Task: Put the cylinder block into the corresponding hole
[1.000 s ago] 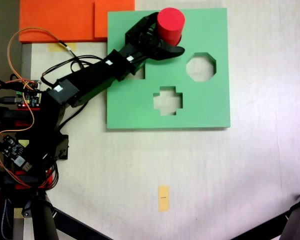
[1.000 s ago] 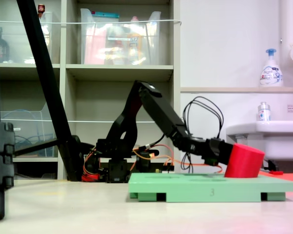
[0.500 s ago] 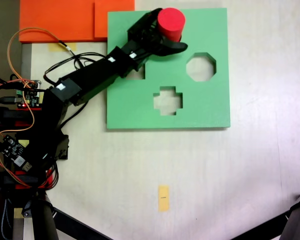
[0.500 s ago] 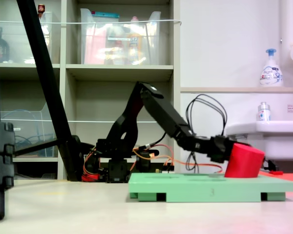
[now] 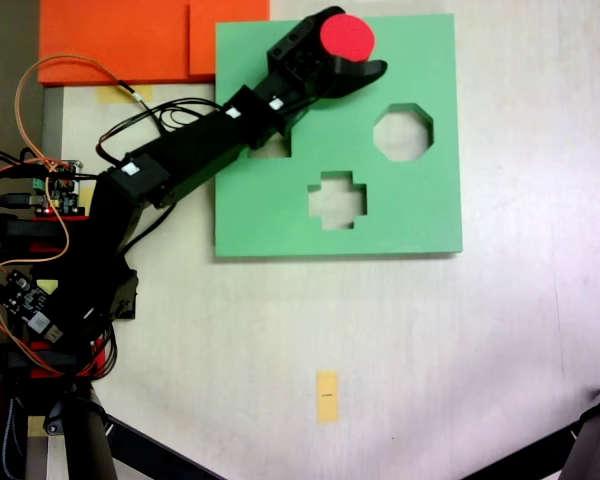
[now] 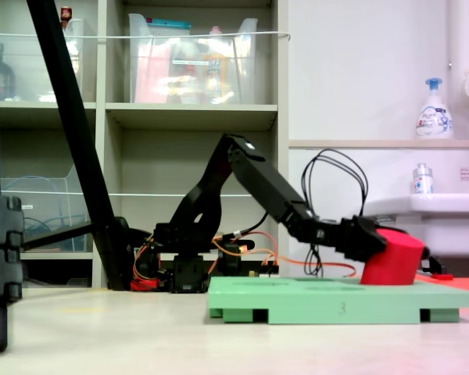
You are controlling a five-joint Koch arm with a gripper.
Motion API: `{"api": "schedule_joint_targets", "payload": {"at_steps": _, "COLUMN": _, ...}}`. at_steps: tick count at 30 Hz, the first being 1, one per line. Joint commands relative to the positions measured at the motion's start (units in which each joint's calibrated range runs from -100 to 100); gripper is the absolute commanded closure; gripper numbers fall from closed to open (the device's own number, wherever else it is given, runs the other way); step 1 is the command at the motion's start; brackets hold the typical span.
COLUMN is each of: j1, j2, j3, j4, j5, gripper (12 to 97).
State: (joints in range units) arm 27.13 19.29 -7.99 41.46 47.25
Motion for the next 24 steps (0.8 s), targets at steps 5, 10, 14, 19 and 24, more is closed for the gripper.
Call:
{"api": "schedule_joint_targets", "payload": {"at_steps": 5, "j1": 0.98, "j2": -11.33, "j3": -8.86, "j4": 1.82, "j5": 0.10, "gripper": 67.2}}
{"api": "schedule_joint_targets", "payload": {"at_steps": 10, "j1": 1.03, "j2": -18.87, "j3": -18.73, "j4": 5.58, "j5": 0.10, "gripper": 67.2}}
{"api": "schedule_joint_targets", "payload": {"at_steps": 14, "j1": 0.54, "j2": -19.99, "j3": -22.12, "j4": 9.34, "j5": 0.10, "gripper": 63.8}}
{"api": "schedule_joint_targets", "payload": {"at_steps": 19, "j1": 0.15, "j2": -19.43, "j3": -22.12, "j4": 11.74, "j5": 0.05, "gripper": 52.7}}
{"api": "schedule_joint_targets", "payload": {"at_steps": 24, "j1": -0.24, "j2": -23.76, "j3": -24.52, "j4": 13.48, "j5": -0.10, "gripper": 40.8}}
